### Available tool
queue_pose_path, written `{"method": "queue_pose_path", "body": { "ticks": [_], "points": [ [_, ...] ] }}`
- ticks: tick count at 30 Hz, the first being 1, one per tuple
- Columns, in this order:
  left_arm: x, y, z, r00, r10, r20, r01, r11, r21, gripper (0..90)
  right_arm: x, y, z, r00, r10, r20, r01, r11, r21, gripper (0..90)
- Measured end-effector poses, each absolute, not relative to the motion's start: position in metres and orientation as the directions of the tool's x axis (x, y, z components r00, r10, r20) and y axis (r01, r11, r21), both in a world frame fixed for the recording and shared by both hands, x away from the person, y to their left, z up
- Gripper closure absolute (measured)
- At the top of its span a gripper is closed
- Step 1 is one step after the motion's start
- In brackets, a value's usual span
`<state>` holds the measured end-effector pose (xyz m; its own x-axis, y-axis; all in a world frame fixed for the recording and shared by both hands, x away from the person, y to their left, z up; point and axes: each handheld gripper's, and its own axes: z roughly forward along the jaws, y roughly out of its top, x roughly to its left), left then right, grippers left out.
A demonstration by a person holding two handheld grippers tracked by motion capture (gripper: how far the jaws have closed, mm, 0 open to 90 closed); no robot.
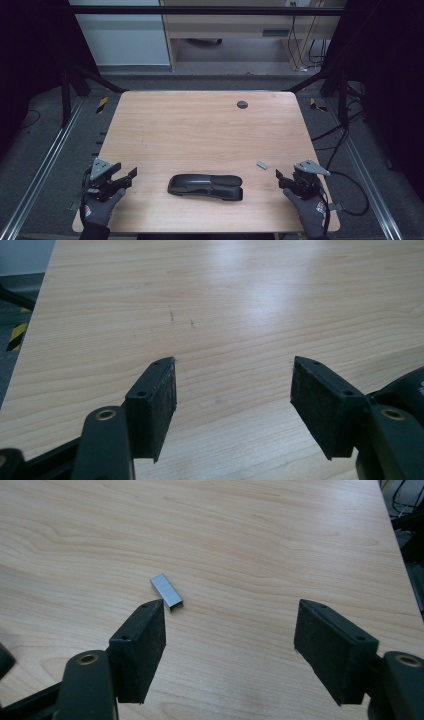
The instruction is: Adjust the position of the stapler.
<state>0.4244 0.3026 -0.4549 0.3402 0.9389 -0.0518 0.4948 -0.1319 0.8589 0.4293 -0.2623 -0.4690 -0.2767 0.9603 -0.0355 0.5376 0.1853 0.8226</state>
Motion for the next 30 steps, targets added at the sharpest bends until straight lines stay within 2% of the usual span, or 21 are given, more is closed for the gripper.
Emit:
{"method": "queue_pose_path", "body": {
  "ticks": [1, 2, 9, 14, 18, 24, 30],
  "points": [
    [0.424, 0.302, -0.454, 0.344, 0.938, -0.053, 0.494, -0.132, 0.86, 34.7, 0.429, -0.262, -0.469, -0.283, 0.959, -0.029, 0.541, 0.184, 0.82, 35.2],
    [0.423, 0.301, -0.454, 0.346, 0.937, -0.05, 0.494, -0.137, 0.859, 34.6, 0.429, -0.262, -0.468, -0.305, 0.952, -0.004, 0.555, 0.181, 0.812, 36.5],
    [0.419, 0.294, -0.448, 0.368, 0.929, -0.043, 0.488, -0.154, 0.859, 33.7, 0.429, -0.259, -0.469, -0.315, 0.949, 0.001, 0.561, 0.186, 0.807, 34.5],
    [0.417, 0.287, -0.445, 0.402, 0.915, -0.037, 0.482, -0.177, 0.858, 31.8, 0.429, -0.256, -0.469, -0.324, 0.946, -0.001, 0.556, 0.191, 0.809, 37.5],
    [0.415, 0.28, -0.44, 0.426, 0.905, -0.013, 0.466, -0.207, 0.861, 30.3, 0.427, -0.252, -0.467, -0.336, 0.941, 0.041, 0.548, 0.16, 0.821, 40.6],
    [0.413, 0.271, -0.433, 0.471, 0.882, 0.0, 0.438, -0.234, 0.868, 29.6, 0.424, -0.246, -0.47, -0.36, 0.932, 0.029, 0.507, 0.17, 0.845, 45.0],
    [0.412, 0.262, -0.429, 0.503, 0.864, 0.009, 0.426, -0.256, 0.868, 30.0, 0.424, -0.239, -0.472, -0.388, 0.921, 0.031, 0.512, 0.188, 0.838, 48.5]
  ]
}}
